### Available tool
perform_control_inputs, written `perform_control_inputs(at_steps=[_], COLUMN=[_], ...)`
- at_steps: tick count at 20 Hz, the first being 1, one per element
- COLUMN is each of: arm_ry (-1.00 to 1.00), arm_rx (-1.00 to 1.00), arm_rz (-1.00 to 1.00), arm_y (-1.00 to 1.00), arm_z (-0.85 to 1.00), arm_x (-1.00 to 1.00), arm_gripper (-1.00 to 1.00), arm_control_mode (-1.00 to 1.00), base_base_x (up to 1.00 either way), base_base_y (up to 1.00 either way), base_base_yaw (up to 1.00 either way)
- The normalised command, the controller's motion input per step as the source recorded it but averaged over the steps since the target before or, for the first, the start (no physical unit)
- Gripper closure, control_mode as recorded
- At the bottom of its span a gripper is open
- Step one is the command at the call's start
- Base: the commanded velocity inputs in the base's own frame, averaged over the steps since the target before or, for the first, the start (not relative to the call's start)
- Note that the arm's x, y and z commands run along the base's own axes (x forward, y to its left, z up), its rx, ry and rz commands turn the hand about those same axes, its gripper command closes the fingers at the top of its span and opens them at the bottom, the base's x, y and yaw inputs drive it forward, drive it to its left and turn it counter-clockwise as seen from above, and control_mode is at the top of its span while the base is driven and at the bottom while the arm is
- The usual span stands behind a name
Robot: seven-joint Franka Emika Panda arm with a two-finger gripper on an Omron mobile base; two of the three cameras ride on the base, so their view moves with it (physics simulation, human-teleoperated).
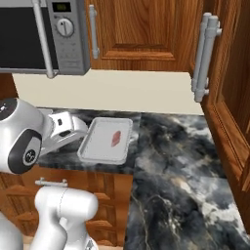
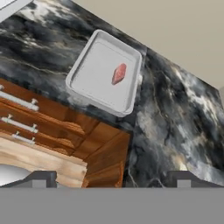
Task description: Place one sweet potato and one steak in each tupperware on the nearby counter, to pack two identical lunches.
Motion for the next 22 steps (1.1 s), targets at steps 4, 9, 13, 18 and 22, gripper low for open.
perform_control_inputs(at_steps=[4,9,13,18,22], arm_ry=[0.0,0.0,0.0,0.0,0.0], arm_rx=[0.0,0.0,0.0,0.0,0.0], arm_rz=[0.0,0.0,0.0,0.0,0.0], arm_y=[0.0,0.0,0.0,0.0,0.0], arm_z=[0.0,0.0,0.0,0.0,0.0], arm_x=[0.0,0.0,0.0,0.0,0.0], arm_gripper=[-1.0,-1.0,-1.0,-1.0,-1.0], arm_control_mode=[1.0,1.0,1.0,1.0,1.0], base_base_x=[-0.32,-0.37,-0.28,-0.38,-0.85], base_base_y=[0.27,0.4,0.7,0.77,0.17], base_base_yaw=[0.16,0.2,0.24,0.24,0.2])
